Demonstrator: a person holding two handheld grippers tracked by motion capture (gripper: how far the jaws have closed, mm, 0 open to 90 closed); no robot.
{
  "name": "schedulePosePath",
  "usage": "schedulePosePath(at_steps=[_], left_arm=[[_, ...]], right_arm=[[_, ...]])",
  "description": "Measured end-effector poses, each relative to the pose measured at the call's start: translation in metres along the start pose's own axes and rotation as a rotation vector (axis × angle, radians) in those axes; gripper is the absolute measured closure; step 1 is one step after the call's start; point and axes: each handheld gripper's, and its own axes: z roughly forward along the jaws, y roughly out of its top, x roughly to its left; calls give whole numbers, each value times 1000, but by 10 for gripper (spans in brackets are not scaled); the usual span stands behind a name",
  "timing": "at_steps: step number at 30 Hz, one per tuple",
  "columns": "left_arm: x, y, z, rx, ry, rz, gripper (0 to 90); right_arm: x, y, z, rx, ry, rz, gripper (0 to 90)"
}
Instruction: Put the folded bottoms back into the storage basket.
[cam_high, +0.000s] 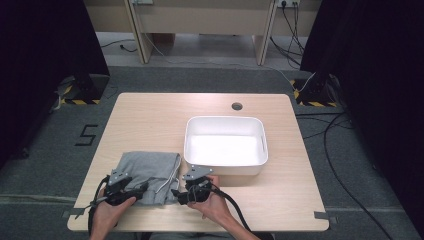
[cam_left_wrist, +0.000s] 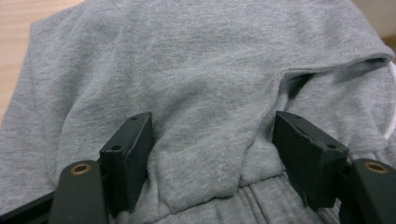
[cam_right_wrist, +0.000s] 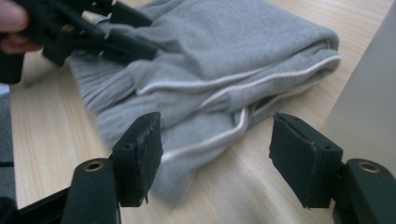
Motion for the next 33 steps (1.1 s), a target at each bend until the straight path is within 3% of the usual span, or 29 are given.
schedulePosePath(at_steps=[4,11,17,20,24,28,33], left_arm=[[-13,-9,-9,3,4,-1,288],[-30,-19,-23,21,-9,7,277],[-35,-11,-36,-1,-58,24,241],[-24,-2,-41,-32,-73,2,240],[-3,3,-42,-40,-47,-41,239],[20,0,-35,-9,-12,-90,236],[31,-9,-24,61,29,-95,216]], right_arm=[[2,-1,2,11,23,51,314],[7,-4,5,27,15,83,295],[11,-7,5,33,-5,83,283],[12,-7,4,31,0,94,276],[13,-5,1,17,5,89,276],[12,-2,2,5,-16,90,276],[7,-4,13,42,-58,101,251]])
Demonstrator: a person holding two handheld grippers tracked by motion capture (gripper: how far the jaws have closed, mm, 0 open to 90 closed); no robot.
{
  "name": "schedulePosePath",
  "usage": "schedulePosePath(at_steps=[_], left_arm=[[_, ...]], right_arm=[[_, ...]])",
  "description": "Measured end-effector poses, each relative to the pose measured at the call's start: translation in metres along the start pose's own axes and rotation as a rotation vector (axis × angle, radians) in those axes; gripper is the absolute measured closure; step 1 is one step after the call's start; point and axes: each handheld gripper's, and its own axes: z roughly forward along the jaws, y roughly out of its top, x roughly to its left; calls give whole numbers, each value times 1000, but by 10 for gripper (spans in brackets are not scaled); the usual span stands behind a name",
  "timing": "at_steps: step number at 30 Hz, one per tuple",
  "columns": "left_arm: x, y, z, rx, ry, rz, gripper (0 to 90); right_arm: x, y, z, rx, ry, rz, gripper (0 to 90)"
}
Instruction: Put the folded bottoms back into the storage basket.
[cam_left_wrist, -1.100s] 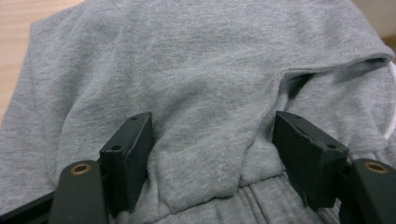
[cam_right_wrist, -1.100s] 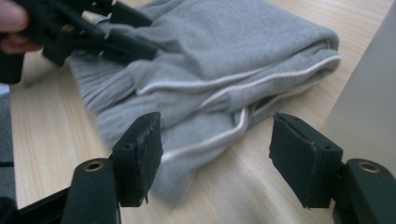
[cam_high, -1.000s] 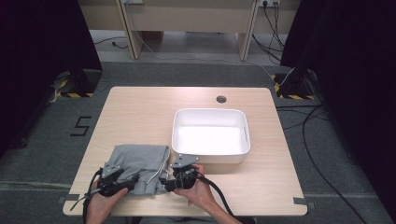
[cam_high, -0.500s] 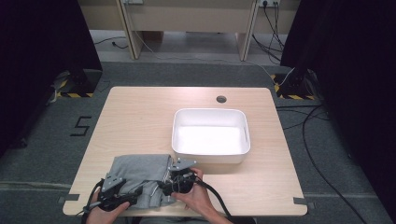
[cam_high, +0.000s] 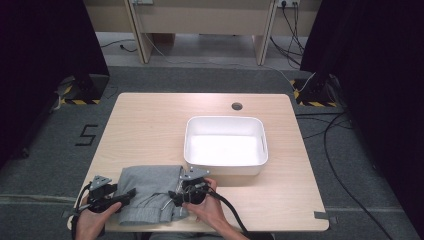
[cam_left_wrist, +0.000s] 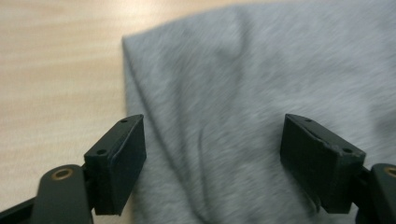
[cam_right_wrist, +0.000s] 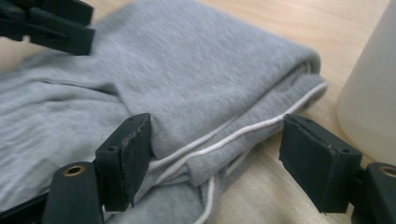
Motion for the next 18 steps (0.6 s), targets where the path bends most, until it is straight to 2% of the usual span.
schedulePosePath(at_steps=[3,5,8,12,14,15,18], left_arm=[[0,-1,1,15,23,18,204],[-3,-1,1,36,35,46,203],[-8,-2,3,41,68,74,197],[-10,-2,3,46,72,67,207],[-12,-2,2,46,72,70,223],[-13,-3,2,44,71,72,236],[-15,-4,1,36,53,82,302]], right_arm=[[0,-3,6,23,-6,17,246],[0,-4,8,28,-7,14,246],[1,-5,11,30,-2,11,246],[0,-5,11,28,10,1,246],[1,-5,13,20,37,0,249],[1,-5,13,16,45,6,249],[3,-6,14,11,39,-23,256]])
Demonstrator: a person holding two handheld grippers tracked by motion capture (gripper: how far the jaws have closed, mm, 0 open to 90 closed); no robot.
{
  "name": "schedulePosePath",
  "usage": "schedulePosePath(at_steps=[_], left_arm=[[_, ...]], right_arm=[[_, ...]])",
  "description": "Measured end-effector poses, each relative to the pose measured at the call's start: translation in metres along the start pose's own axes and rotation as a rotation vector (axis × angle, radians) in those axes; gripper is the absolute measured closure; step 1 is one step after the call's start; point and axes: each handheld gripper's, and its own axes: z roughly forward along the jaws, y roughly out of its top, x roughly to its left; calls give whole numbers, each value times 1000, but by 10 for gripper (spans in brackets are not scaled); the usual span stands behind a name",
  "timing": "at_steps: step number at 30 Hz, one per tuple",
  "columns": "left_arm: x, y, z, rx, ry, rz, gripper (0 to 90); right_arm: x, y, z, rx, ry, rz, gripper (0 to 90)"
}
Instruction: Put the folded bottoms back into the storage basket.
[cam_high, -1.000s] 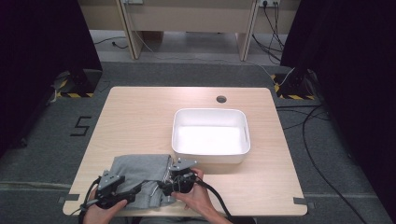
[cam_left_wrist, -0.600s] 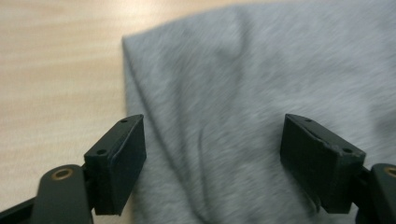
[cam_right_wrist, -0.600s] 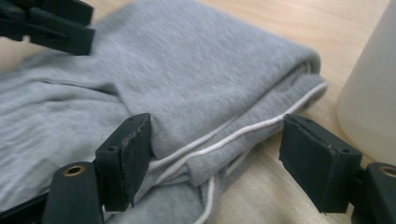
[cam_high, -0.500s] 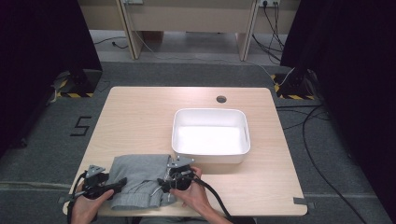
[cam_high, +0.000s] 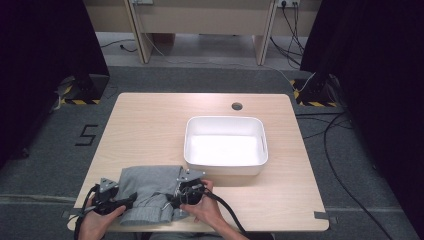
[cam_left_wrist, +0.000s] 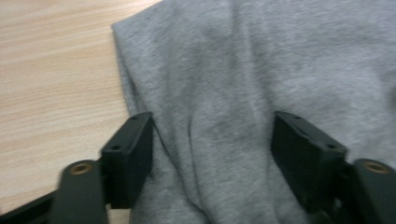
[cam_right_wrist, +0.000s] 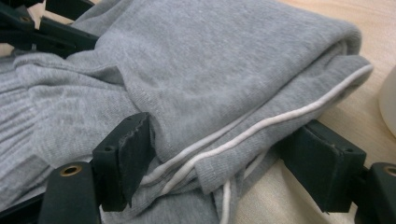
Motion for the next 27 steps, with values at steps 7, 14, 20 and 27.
schedulePosePath(at_steps=[7,14,20,27], left_arm=[[-1,-3,-1,-33,-73,6,545],[4,-6,0,-66,-135,-31,711],[4,-4,-2,-56,-79,9,612],[2,-1,-4,-8,35,34,305]], right_arm=[[0,4,5,-4,16,-11,424],[-2,7,9,-3,87,15,647],[-3,7,8,-10,96,12,658],[-2,7,8,-8,86,0,640]])
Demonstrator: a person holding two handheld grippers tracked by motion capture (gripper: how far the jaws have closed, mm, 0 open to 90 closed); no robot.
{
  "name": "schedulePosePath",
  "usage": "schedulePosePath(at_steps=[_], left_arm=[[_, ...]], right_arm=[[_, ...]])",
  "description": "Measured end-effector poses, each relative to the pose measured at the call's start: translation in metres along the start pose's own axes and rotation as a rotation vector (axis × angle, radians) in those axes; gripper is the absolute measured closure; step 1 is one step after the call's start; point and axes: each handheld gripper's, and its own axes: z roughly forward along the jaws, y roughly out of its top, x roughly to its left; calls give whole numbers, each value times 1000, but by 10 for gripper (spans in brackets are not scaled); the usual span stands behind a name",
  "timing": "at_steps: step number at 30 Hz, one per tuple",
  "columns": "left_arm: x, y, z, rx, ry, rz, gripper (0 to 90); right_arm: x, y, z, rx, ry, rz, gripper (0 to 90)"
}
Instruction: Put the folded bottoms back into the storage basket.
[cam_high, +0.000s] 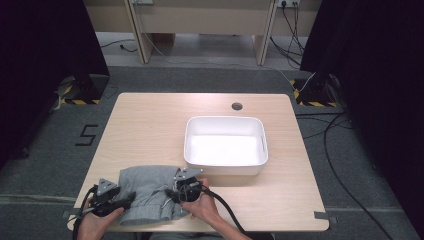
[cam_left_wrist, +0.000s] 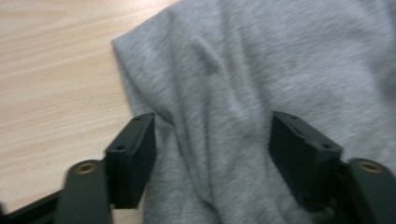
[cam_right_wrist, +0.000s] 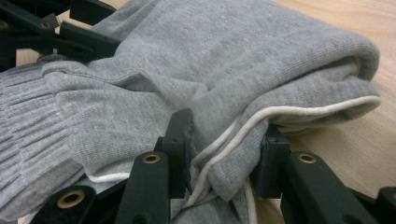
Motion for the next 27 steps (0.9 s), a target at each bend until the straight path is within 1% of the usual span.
schedulePosePath(at_steps=[1,3,4,6,7,9,10,11,13,14,15,16,18,19,20,22,24,27], left_arm=[[0,0,0,-2,18,-6,278],[0,1,-1,-1,53,11,231],[0,1,-2,-10,64,11,230],[0,0,-1,-2,84,13,221],[1,0,0,3,81,3,213],[4,-1,2,14,73,-37,190],[6,-1,3,22,60,-65,171],[9,-1,4,25,39,-89,166],[11,-2,4,18,19,-78,171],[10,-2,3,15,13,-73,188],[10,-2,3,13,5,-64,220],[8,-2,2,5,-13,-56,267],[5,-3,0,-17,-65,-42,457],[3,-4,1,-27,-95,-51,559],[3,-4,2,-34,-116,-59,641],[5,-3,2,-29,-143,-65,710],[7,-4,3,-38,-163,-70,737],[9,-4,2,-46,-175,-63,760]], right_arm=[[0,0,0,1,0,3,636],[0,0,0,3,-5,-5,627],[1,0,0,4,-9,-12,623],[1,0,0,8,-12,-28,618],[1,0,0,10,-11,-26,616],[0,0,0,13,-10,-22,612],[1,0,0,14,-11,-17,610],[0,0,0,13,-11,-21,609],[0,0,0,13,-13,-21,604],[0,0,0,13,-13,-21,603],[0,0,0,14,-13,-17,601],[0,0,0,13,-12,-21,600],[0,1,0,12,-13,-21,600],[0,1,0,12,-14,-23,600],[0,1,1,12,-14,-24,600],[0,1,1,13,-10,-24,611],[0,1,1,12,-8,-23,635],[2,2,1,-3,-13,-50,663]])
